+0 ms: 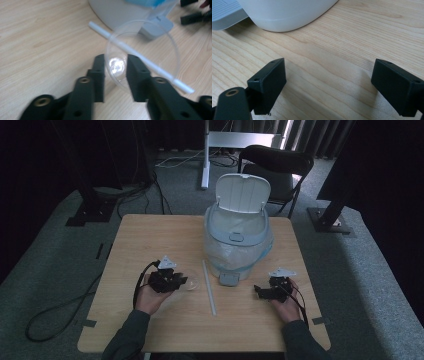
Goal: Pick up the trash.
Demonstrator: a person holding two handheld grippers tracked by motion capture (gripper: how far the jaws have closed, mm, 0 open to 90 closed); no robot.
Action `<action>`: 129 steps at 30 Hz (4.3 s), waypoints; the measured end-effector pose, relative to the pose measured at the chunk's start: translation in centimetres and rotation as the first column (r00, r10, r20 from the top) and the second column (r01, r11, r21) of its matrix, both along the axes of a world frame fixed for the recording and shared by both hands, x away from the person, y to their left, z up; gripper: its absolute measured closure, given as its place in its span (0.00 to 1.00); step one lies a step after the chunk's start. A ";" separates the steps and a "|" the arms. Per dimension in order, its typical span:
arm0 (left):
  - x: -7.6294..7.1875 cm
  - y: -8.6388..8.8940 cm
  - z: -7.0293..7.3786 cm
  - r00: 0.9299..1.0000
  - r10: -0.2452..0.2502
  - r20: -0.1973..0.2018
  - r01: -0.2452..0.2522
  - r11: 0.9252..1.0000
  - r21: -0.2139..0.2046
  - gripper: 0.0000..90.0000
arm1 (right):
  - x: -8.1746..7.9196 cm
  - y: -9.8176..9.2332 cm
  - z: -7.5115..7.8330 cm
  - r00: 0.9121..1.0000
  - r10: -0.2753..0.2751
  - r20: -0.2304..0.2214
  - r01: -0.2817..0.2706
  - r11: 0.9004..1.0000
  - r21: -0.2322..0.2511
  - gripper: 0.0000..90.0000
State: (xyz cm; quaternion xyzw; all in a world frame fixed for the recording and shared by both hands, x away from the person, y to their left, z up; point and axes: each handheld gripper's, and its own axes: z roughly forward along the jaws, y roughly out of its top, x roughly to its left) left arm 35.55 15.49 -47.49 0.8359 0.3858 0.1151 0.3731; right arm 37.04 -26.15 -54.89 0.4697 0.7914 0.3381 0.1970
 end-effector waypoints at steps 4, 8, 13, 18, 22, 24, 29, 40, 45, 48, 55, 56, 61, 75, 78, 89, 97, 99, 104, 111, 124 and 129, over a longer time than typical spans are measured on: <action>-0.3 0.1 -0.6 1.000 -0.017 -0.014 0.018 0.999 0.042 0.91 | 0.0 0.0 0.0 1.000 0.000 0.000 0.000 1.000 0.000 0.13; -0.6 0.4 -0.8 1.000 -0.024 -0.016 0.024 1.000 0.011 0.95 | 0.0 0.0 0.0 1.000 0.000 0.000 0.000 1.000 0.000 0.13; -0.6 0.5 -0.8 1.000 -0.018 -0.004 0.018 1.000 0.001 0.95 | 0.0 0.0 0.0 1.000 0.000 0.000 0.000 1.000 0.000 0.13; -0.6 0.6 -0.5 1.000 -0.007 0.015 0.007 1.000 -0.010 0.95 | 0.0 0.0 0.0 1.000 0.000 0.000 0.000 1.000 0.000 0.13; -0.6 0.7 -0.2 1.000 0.004 0.028 -0.003 1.000 -0.013 0.95 | 0.0 0.0 0.0 1.000 0.000 0.000 0.000 1.000 0.000 0.13; -0.5 0.8 -0.1 0.999 0.006 0.031 -0.006 1.000 -0.016 0.95 | 0.0 0.0 0.0 1.000 0.000 0.000 0.000 1.000 0.000 0.13; -0.4 0.8 0.3 0.999 0.018 0.049 -0.016 1.000 -0.023 0.95 | 0.0 0.0 0.0 1.000 0.000 0.000 0.000 1.000 0.000 0.13; -0.2 0.7 1.3 0.996 0.028 0.084 -0.026 0.999 -0.027 0.95 | 0.0 0.0 0.0 1.000 0.000 0.000 0.000 1.000 0.000 0.13; -0.2 0.7 1.7 0.995 0.037 0.095 -0.034 0.999 -0.034 0.95 | 0.0 0.0 0.0 1.000 0.000 0.000 0.000 1.000 0.001 0.13; -0.1 0.7 2.0 0.994 0.038 0.103 -0.034 0.999 -0.035 0.95 | 0.0 0.0 0.0 1.000 0.000 0.000 0.000 1.000 0.000 0.13; 0.0 0.6 2.5 0.992 0.040 0.119 -0.037 0.999 -0.031 0.95 | 0.0 0.0 0.0 1.000 0.000 0.000 0.000 1.000 0.001 0.13; 0.0 0.6 2.6 0.992 0.040 0.121 -0.037 0.999 -0.029 0.95 | 0.0 0.0 0.0 1.000 0.000 0.000 0.000 1.000 0.000 0.13; 0.1 0.6 3.1 0.990 0.044 0.137 -0.040 0.999 -0.034 0.95 | 0.0 0.0 0.0 1.000 0.000 0.000 0.000 1.000 0.000 0.13; 0.3 0.5 4.5 0.984 0.051 0.169 -0.044 0.998 -0.050 0.95 | 0.0 0.0 0.0 1.000 0.000 0.000 0.000 1.000 0.000 0.13; 0.3 0.5 4.9 0.983 0.049 0.179 -0.040 0.998 -0.053 0.95 | 0.0 0.0 0.0 1.000 0.000 0.000 0.000 1.000 0.001 0.13; 0.6 0.4 6.3 0.977 0.045 0.208 -0.034 0.998 -0.055 0.95 | 0.0 0.0 0.0 1.000 -0.001 0.000 0.001 1.000 0.001 0.13; 0.8 0.3 7.1 0.973 0.048 0.224 -0.036 0.997 -0.061 0.95 | 0.0 0.0 0.0 1.000 -0.002 -0.001 0.002 1.000 0.002 0.13; 0.8 0.3 7.3 0.972 0.049 0.229 -0.035 0.997 -0.063 0.95 | 0.0 0.0 0.0 1.000 -0.002 -0.001 0.002 1.000 0.002 0.13; 0.9 0.1 8.0 0.969 0.046 0.243 -0.032 0.998 -0.060 0.95 | 0.0 0.0 0.0 1.000 -0.002 -0.001 0.002 1.000 0.003 0.13; 1.1 -0.1 8.9 0.965 0.042 0.260 -0.027 0.998 -0.061 0.95 | 0.0 0.0 0.0 1.000 -0.002 -0.002 0.002 1.000 0.001 0.13; 1.4 -0.4 10.3 0.958 0.036 0.285 -0.023 0.999 -0.048 0.95 | 0.0 0.0 0.0 1.000 -0.001 0.000 0.001 1.000 0.001 0.13; 1.5 -0.3 10.6 0.955 0.037 0.294 -0.024 0.999 -0.048 0.95 | 0.0 0.0 0.0 1.000 -0.001 0.000 0.001 1.000 0.002 0.13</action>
